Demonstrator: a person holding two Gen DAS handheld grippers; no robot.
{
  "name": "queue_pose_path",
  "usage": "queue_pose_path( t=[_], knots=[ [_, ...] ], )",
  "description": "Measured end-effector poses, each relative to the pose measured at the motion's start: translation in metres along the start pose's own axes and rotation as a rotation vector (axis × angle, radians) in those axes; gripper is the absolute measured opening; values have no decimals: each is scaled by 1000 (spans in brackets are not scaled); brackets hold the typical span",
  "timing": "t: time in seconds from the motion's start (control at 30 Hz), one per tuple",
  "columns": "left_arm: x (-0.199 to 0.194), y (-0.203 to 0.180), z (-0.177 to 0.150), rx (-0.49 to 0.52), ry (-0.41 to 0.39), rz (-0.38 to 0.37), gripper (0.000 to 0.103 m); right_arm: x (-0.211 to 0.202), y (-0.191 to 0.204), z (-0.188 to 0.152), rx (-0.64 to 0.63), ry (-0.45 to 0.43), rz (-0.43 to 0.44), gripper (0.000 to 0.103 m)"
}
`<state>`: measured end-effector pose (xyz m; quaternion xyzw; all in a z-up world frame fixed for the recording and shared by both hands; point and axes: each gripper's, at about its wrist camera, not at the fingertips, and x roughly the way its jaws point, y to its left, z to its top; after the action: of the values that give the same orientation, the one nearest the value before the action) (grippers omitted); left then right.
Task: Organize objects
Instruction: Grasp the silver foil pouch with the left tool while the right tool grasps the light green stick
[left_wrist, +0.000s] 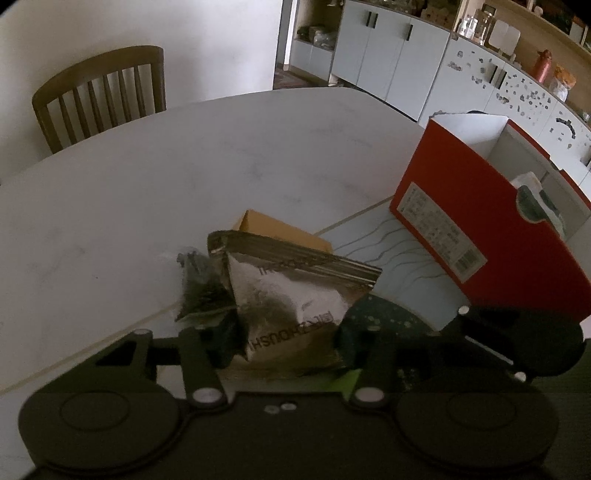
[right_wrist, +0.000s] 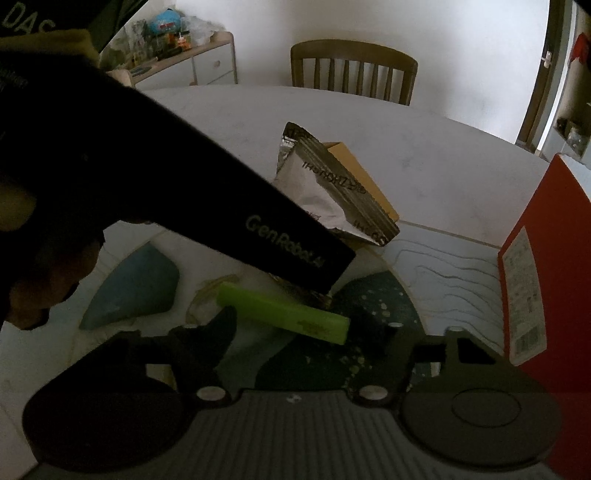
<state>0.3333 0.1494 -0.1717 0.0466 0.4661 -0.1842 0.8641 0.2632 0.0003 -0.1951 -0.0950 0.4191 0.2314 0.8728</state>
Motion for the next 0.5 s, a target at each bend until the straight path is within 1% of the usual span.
queue_pose_path(
  t=[0.13,0.17,0.23,0.3,0.5],
  knots=[
    [-2,-1,0,-11,6,-1,47,-5,-1,0,8,5,-5,43],
    [-3,-1,0,-18,7,-5,47,-5,-1,0,5,7,-9,41],
    [-4,0,-1,-26,10,-10,47,-7,0,0,-3,5,-13,30],
    [-6,-2,-3,-23,10,-4,47,-8,-1,-2,-9,5,-10,26],
    [-18,-6,-8,-32,4,4,46,-18,2,-13,-46,-15,3,23]
  ],
)
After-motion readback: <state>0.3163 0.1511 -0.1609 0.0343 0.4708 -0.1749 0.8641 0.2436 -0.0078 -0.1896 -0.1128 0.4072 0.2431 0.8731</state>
